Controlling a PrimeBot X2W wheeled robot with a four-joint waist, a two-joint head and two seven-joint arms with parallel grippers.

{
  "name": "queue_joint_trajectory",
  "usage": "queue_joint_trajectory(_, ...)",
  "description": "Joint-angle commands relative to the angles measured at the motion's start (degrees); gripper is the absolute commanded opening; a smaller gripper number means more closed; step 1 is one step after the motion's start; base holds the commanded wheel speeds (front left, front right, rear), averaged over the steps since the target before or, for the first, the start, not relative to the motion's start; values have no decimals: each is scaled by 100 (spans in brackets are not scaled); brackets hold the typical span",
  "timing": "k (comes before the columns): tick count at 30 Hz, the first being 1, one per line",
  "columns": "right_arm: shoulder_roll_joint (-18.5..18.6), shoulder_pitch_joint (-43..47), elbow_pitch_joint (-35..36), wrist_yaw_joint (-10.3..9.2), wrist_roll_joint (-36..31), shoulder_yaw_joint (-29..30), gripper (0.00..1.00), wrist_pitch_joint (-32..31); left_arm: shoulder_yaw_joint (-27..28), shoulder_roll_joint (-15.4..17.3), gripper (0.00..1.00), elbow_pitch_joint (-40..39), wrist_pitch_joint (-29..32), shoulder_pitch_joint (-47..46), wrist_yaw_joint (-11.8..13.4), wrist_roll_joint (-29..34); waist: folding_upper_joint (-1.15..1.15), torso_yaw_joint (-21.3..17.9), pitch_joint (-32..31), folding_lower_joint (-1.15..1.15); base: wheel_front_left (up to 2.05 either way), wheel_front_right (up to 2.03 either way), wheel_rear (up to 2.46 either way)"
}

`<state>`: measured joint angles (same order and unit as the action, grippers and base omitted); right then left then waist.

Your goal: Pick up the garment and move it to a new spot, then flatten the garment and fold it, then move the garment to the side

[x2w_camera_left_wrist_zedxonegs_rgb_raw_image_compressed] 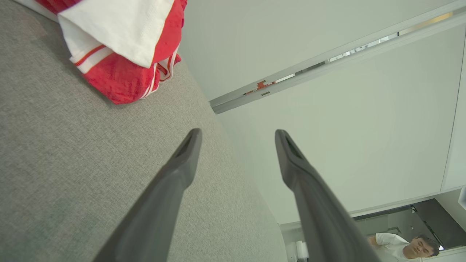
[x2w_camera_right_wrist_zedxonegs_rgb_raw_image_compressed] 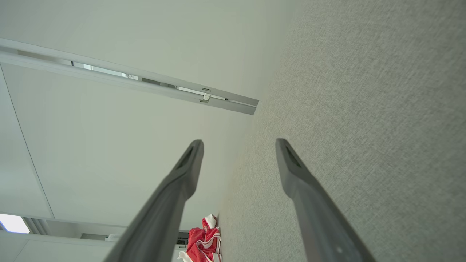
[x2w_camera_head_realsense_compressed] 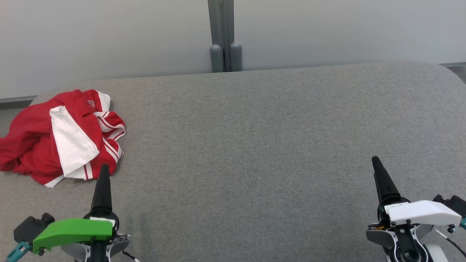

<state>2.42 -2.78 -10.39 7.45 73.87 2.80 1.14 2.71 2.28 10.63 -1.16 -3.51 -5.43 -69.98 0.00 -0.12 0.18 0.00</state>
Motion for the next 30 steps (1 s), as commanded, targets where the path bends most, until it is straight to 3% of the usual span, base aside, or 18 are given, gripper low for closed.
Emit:
queue_joint_trajectory(1, 47, -41, 123, 2, -113, -19, 100, 37, -19, 37, 100, -120, -34, -69, 23, 154, 0, 0, -1, 0, 0, 0, 0)
queue_joint_trajectory(30, 148, 84, 334, 3, -2403, -469, 100, 581, -473, 54, 100, -114, -574, 84, 371, 3107, 0, 12, -39, 0, 0, 0, 0)
